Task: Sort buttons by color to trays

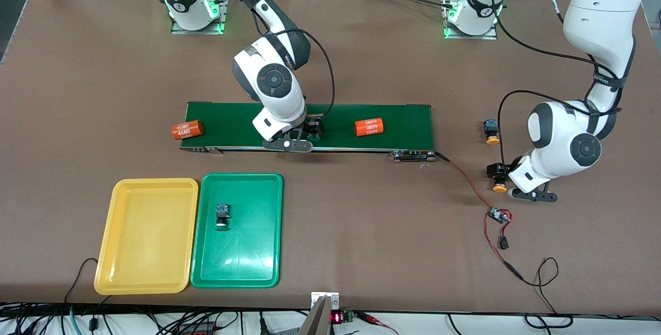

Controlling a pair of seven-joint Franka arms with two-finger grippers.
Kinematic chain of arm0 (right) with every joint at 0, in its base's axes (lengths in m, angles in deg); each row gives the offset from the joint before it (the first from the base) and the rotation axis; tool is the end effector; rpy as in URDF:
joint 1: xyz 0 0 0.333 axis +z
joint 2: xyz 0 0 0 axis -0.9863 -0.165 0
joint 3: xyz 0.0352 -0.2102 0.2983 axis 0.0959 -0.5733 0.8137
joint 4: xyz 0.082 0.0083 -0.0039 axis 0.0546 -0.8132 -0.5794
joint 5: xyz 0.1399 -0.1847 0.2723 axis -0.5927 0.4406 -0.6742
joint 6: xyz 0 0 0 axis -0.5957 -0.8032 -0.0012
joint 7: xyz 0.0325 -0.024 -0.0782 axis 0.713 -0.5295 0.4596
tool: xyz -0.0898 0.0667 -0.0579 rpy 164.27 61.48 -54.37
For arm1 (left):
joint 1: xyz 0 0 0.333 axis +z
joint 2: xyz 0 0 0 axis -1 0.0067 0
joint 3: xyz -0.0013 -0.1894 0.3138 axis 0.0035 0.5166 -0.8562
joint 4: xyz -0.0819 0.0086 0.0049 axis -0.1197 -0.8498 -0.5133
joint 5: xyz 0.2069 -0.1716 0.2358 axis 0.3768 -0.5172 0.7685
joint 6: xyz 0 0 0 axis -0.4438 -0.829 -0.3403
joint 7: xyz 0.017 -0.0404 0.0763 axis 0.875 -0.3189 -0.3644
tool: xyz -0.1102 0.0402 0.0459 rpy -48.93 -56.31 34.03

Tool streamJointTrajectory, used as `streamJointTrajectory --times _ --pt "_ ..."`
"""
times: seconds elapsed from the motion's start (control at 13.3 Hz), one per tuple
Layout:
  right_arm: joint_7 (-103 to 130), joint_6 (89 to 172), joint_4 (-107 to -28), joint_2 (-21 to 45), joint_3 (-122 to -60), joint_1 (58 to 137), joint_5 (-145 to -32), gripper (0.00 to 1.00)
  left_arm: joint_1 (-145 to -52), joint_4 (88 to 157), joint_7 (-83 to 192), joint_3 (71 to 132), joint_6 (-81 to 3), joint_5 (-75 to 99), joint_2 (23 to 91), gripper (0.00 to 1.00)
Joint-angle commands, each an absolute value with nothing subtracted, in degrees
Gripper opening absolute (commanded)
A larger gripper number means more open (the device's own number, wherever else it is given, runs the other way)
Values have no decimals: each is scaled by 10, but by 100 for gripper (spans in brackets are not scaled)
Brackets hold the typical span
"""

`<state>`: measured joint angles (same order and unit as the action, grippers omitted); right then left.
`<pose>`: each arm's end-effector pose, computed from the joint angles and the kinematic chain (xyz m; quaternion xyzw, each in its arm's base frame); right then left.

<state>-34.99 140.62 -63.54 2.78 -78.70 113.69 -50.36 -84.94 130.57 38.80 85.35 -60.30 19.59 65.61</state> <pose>0.5296 0.4253 0.3256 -0.9991 0.0336 0.0244 0.0092 0.6293 0.0317 0.2297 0.9981 -0.0436 -0.0384 0.0227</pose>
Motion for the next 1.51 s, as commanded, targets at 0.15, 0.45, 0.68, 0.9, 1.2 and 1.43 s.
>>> streamJointTrajectory --times 0.15,0.45,0.68,0.9,1.2,1.43 --pt "-350 1365 -638 29 -777 1135 -502 100 -857 1296 360 848 -599 187 660 46" --pt "-350 1346 -638 21 -774 1132 -503 100 -857 1294 362 851 -566 187 643 21" --pt "-350 1346 -639 13 -772 1131 -503 100 -862 1256 360 887 -471 187 622 21" --pt "-341 1346 -638 10 -770 1128 -503 85 -863 1234 401 932 -370 183 590 21" --pt "-311 1345 -638 10 -770 1121 -502 37 -866 1251 529 1032 -323 181 561 21" --pt "-307 1345 -635 13 -770 1115 -502 14 -879 1269 680 1117 -354 181 561 23"
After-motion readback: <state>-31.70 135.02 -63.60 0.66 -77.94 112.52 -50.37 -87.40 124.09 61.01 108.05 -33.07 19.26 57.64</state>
